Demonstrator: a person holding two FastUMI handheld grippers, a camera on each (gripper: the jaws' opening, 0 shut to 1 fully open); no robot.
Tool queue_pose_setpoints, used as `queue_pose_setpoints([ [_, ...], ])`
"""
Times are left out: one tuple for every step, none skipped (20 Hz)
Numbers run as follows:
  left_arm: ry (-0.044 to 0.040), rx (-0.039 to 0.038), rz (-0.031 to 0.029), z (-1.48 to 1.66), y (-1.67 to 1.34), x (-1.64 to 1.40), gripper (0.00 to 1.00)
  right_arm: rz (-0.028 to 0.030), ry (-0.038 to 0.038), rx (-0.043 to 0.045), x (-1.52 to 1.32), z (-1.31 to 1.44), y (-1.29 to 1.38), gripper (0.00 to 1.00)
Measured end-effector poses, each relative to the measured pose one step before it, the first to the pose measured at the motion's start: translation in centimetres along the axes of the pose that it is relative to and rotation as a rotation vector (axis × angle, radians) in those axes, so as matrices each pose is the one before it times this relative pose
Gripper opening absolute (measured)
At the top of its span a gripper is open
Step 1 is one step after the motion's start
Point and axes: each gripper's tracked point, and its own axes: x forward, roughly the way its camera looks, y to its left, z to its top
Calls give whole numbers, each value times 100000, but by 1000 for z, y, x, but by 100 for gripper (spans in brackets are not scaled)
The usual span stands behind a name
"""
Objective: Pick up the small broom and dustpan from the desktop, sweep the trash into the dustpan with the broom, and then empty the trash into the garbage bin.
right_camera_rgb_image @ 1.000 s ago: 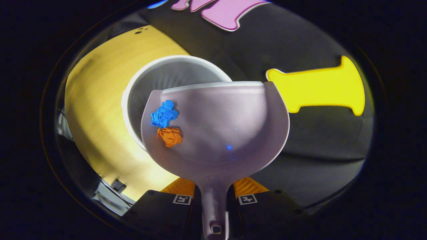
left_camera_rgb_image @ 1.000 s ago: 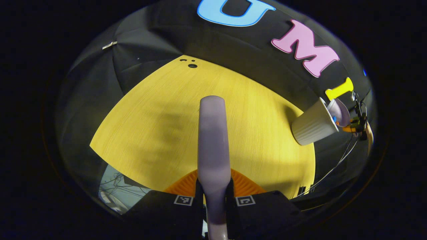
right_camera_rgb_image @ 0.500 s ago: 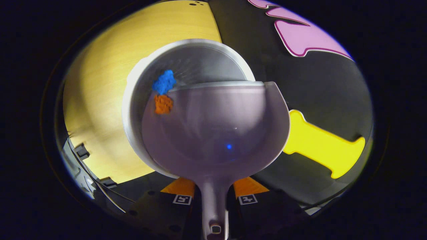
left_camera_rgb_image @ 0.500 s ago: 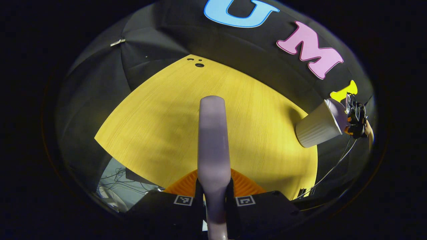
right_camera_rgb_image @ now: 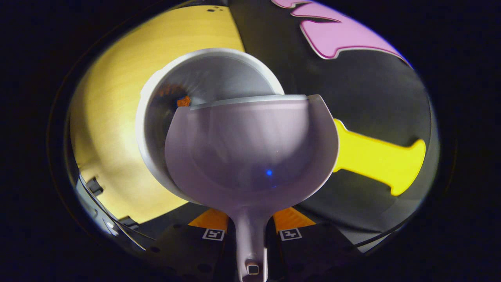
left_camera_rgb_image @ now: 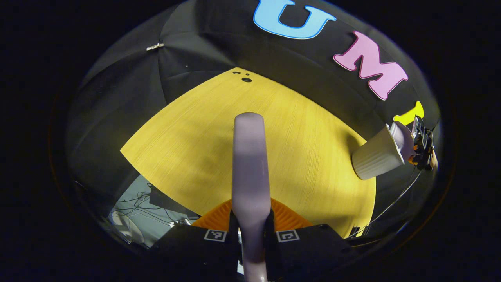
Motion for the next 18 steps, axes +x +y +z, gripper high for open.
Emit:
queue_pose_setpoints([
  [-1895,-1220,-11,331,-192,-37,30,2177,-1600,8185,-120,-197,-113,36],
  [-1527,-1339,-87,295,-276,21,32,2616,-1223,8316,-423,-292,-205,34],
  [-1588,-864,-111,392,-273,27,32,1772,-1348,7662,-454,-440,-293,36],
  [-1637,-512,-27,208,-272,20,32,1192,-1327,6586,-368,-311,-309,36],
  [-1609,16,-273,397,-410,55,32,944,-788,6025,41,-264,-334,36],
  [-1228,325,-57,308,-411,137,30,1209,-913,5541,207,11,-76,36],
  [-892,894,15,266,-380,63,30,1299,-939,5654,29,-292,-24,36],
  [-712,1513,92,181,-458,87,30,1929,-964,6253,-125,-416,96,36],
  [-476,1939,-17,288,-445,93,30,1722,-521,5327,-159,-205,52,36],
  [-121,1782,-356,114,-534,143,30,1712,-795,5715,30,-150,98,36],
  [180,1681,-814,226,-589,99,31,1580,-1077,5660,506,-585,22,36],
  [34,1351,-1016,175,-435,117,30,1747,-303,4943,218,-397,-22,36],
  [83,2031,-953,287,-397,151,30,1161,-363,4662,-479,-157,407,36],
  [98,2142,-639,121,-213,193,30,405,-847,4747,229,-103,215,36],
  [177,2367,-470,257,-97,102,31,306,-852,4584,316,-250,213,36],
  [300,2472,-718,163,-102,150,32,677,-654,4114,136,-318,222,34],
  [420,2259,-946,217,-110,109,32,725,-782,4117,82,-23,315,36],
  [91,1932,-1861,282,-222,180,32,565,-1688,4763,135,160,331,36],
])
